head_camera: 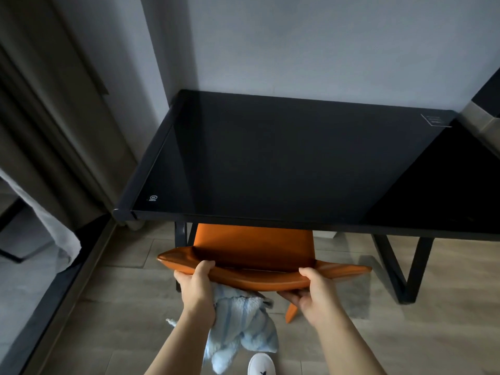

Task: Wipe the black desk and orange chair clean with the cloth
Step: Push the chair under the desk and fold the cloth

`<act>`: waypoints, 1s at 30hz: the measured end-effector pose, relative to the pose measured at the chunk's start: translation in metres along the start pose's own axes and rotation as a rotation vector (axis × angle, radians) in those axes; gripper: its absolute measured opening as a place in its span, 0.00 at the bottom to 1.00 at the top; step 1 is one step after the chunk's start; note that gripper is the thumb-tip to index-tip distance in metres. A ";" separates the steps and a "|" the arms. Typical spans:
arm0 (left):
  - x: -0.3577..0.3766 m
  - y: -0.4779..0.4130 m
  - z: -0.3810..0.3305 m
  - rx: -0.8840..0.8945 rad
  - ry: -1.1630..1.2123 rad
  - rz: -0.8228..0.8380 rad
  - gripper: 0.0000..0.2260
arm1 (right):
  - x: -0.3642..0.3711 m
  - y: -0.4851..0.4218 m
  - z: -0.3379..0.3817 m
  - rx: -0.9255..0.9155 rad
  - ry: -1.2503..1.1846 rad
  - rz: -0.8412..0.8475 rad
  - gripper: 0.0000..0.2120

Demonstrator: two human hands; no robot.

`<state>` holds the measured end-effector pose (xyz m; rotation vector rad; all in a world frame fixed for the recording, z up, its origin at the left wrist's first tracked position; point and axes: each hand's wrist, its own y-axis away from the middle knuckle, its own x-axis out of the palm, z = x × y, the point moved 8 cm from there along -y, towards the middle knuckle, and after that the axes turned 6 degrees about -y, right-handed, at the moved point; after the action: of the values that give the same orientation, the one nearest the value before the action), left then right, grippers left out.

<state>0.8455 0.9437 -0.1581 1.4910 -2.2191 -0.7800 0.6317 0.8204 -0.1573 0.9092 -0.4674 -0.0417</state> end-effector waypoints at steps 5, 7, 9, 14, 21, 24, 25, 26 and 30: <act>0.026 -0.011 -0.007 0.002 0.014 -0.021 0.23 | 0.010 -0.026 0.022 0.026 0.008 0.004 0.23; 0.036 -0.014 -0.009 0.005 0.021 -0.027 0.25 | 0.013 -0.035 0.031 0.037 0.012 0.010 0.23; 0.045 -0.016 -0.011 0.011 0.018 -0.043 0.26 | 0.016 -0.043 0.039 0.042 0.022 0.014 0.23; 0.057 -0.029 -0.018 -0.017 -0.019 -0.074 0.26 | 0.028 -0.058 0.050 0.040 0.014 0.004 0.23; 0.056 -0.038 -0.026 -0.010 -0.106 -0.124 0.26 | 0.035 -0.061 0.050 0.032 -0.002 -0.050 0.18; 0.054 -0.042 -0.028 -0.008 -0.114 -0.137 0.23 | 0.038 -0.059 0.049 0.051 -0.004 -0.060 0.16; 0.054 -0.044 -0.029 -0.007 -0.123 -0.140 0.23 | 0.039 -0.058 0.047 0.062 -0.005 -0.057 0.16; 0.054 -0.045 -0.031 -0.006 -0.134 -0.143 0.23 | 0.041 -0.057 0.046 0.072 -0.008 -0.048 0.16; 0.050 -0.044 -0.036 -0.035 -0.175 -0.163 0.23 | 0.045 -0.056 0.042 0.084 -0.005 -0.030 0.17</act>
<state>0.8791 0.8759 -0.1578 1.6597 -2.2134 -1.0305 0.6634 0.7437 -0.1614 0.9987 -0.4628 -0.0517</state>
